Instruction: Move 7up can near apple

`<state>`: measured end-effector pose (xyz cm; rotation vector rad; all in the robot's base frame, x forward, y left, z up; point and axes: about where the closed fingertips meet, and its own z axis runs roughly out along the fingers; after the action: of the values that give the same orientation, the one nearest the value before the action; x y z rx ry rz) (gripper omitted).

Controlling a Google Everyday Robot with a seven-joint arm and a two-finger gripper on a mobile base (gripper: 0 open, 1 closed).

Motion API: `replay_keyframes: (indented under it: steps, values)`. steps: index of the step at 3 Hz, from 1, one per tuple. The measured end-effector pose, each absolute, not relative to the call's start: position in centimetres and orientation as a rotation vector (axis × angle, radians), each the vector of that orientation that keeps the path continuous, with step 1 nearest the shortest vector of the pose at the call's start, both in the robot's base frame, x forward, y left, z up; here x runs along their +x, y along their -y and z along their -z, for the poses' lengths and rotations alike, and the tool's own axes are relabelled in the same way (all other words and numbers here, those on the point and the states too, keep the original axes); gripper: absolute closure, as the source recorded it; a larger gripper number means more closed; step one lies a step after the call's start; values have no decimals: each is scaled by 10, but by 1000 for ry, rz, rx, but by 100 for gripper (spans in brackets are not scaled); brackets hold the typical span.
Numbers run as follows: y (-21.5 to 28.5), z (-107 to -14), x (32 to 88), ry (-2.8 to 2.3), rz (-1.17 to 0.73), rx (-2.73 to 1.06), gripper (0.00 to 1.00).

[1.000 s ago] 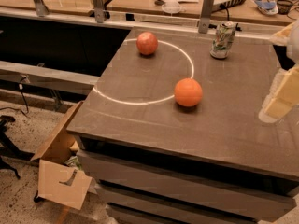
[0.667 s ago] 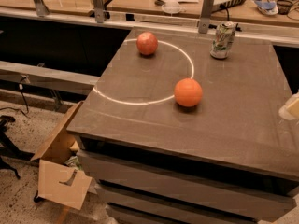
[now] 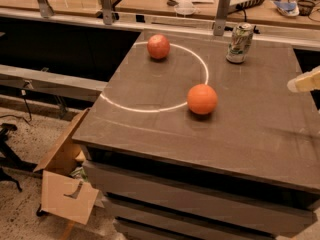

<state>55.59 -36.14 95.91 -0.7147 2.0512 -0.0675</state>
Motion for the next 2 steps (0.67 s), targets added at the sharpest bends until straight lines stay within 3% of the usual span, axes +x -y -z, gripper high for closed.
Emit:
replay_keyframes:
  steps: [1, 2]
  values:
    - [350, -955, 609, -1981, 22, -667, 0]
    - [351, -953, 615, -1975, 20, -660, 0]
